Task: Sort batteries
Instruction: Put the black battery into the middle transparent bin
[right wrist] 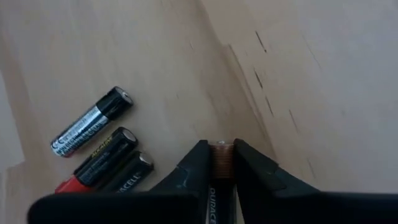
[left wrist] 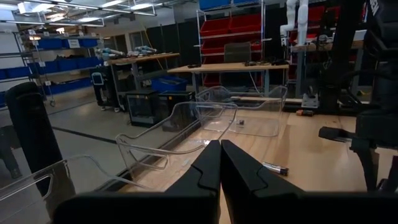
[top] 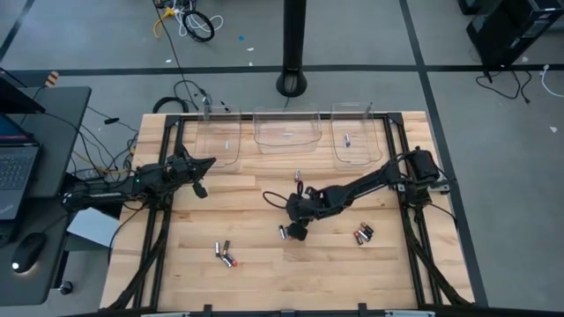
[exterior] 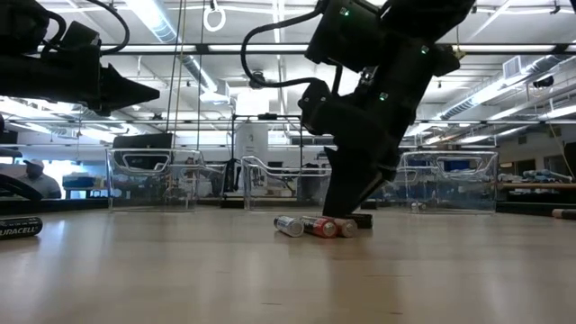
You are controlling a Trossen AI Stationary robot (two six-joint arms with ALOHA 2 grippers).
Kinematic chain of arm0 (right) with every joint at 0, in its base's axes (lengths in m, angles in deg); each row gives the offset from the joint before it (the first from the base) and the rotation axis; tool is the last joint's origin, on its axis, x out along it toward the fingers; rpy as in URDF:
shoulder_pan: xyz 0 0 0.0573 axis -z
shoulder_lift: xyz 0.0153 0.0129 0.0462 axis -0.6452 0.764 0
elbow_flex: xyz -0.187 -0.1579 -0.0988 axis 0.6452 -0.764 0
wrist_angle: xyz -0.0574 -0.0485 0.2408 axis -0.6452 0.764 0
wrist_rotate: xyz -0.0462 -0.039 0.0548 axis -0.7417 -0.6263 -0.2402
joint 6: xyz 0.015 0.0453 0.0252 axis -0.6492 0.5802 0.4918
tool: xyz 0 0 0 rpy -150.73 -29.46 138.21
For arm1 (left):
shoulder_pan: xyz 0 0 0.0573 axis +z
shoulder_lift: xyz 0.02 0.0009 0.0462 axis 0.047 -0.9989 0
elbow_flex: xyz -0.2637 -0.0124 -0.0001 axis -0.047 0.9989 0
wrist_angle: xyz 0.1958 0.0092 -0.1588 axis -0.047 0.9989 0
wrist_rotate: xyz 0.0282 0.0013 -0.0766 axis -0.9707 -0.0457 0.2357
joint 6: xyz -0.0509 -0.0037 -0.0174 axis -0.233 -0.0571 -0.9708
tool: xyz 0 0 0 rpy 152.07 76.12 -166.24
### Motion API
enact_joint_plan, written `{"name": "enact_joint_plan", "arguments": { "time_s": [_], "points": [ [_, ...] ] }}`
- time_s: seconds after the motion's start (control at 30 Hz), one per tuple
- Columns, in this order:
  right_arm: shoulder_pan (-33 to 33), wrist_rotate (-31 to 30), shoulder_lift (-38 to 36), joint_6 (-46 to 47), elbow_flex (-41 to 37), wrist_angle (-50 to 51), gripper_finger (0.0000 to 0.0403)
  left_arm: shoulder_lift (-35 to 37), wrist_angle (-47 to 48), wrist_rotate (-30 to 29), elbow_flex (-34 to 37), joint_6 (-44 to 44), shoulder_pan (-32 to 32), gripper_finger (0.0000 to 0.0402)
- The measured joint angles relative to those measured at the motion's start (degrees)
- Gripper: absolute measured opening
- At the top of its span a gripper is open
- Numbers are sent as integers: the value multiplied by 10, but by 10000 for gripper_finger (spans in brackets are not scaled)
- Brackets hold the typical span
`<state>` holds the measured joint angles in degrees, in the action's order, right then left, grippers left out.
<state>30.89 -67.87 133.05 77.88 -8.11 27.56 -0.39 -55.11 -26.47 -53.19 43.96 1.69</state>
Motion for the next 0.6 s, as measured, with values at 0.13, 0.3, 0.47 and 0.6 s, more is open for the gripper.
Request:
{"name": "enact_joint_plan", "arguments": {
  "time_s": [0.13, 0.3, 0.47, 0.6],
  "points": [
    [6, 3, 0, -24, 9, 14, 61, 0, 0, 0, 0, 0, 0, 17],
    [9, 2, 4, -54, 45, 74, 67, 0, 0, 0, 0, 0, 0, 17],
    [12, -17, 4, -83, 99, 125, 63, 0, 0, 0, 0, 0, 0, 17],
    [19, -30, 4, -110, 146, 169, 61, 0, 0, 0, 0, 0, 0, 17]
  ]
}}
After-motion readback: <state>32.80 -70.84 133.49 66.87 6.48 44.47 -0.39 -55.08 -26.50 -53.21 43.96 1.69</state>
